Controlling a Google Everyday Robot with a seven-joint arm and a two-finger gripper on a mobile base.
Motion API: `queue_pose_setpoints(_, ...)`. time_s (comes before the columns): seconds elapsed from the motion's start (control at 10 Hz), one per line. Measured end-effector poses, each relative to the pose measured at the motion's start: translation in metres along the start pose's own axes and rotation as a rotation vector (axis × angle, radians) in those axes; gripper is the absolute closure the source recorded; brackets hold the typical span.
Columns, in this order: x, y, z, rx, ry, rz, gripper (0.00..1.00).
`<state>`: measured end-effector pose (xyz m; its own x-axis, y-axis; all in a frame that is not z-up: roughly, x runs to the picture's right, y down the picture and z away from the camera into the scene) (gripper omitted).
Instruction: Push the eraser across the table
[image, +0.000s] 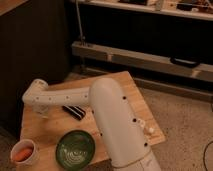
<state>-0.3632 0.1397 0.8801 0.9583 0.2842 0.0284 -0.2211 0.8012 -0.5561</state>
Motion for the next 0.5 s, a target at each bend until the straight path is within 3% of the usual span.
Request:
queue_pose_setpoints(0.2, 0.016, -0.013, -0.009, 0.027, -0.036, 0.016, 0.85)
queue_pose_setpoints(0.5, 0.057, -0.043, -0.020, 0.052, -0.029, 0.044, 0.85)
